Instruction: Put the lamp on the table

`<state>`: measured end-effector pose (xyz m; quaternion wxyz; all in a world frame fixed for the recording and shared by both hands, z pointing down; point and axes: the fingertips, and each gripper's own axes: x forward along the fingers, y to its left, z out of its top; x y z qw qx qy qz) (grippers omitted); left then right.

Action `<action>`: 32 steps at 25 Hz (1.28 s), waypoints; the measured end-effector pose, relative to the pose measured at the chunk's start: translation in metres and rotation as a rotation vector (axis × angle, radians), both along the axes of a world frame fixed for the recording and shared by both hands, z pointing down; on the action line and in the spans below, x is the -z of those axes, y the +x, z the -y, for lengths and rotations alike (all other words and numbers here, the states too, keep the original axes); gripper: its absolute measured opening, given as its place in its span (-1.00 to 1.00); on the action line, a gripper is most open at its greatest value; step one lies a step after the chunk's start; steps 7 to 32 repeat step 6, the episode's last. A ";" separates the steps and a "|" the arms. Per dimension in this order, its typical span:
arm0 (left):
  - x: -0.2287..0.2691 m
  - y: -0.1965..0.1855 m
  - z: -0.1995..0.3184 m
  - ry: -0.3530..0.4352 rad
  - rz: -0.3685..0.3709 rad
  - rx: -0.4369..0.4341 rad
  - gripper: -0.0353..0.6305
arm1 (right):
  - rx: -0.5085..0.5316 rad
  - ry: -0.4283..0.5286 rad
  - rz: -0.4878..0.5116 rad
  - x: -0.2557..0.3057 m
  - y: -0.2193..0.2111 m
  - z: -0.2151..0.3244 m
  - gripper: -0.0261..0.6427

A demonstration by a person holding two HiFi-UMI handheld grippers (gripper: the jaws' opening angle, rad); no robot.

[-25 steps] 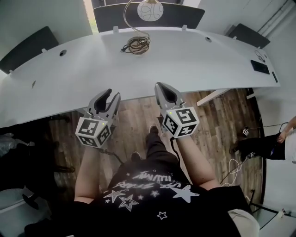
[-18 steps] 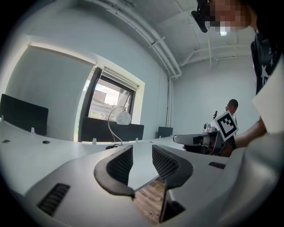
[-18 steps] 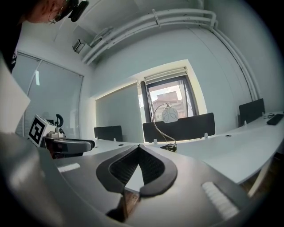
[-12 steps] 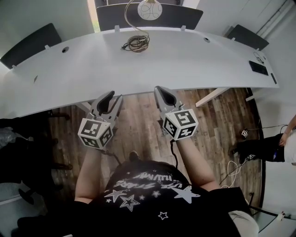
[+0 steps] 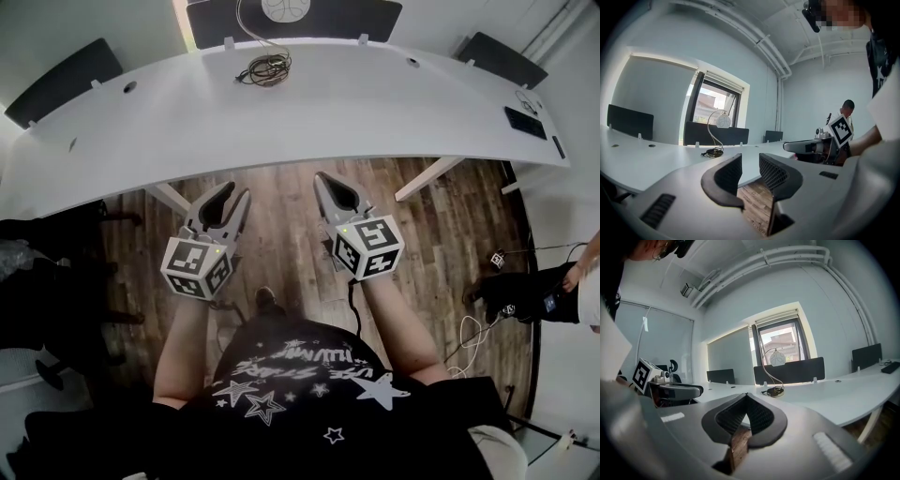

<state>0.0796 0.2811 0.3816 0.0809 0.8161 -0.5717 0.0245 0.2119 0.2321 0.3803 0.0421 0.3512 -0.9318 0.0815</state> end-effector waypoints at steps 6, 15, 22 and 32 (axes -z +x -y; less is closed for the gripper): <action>-0.004 0.029 -0.030 -0.027 0.023 0.002 -0.82 | 0.009 -0.021 0.009 -0.003 0.027 -0.024 -0.92; -0.004 0.029 -0.030 -0.027 0.023 0.002 -0.82 | 0.009 -0.021 0.009 -0.003 0.027 -0.024 -0.92; -0.004 0.029 -0.030 -0.027 0.023 0.002 -0.82 | 0.009 -0.021 0.009 -0.003 0.027 -0.024 -0.92; -0.004 0.029 -0.030 -0.027 0.023 0.002 -0.82 | 0.009 -0.021 0.009 -0.003 0.027 -0.024 -0.92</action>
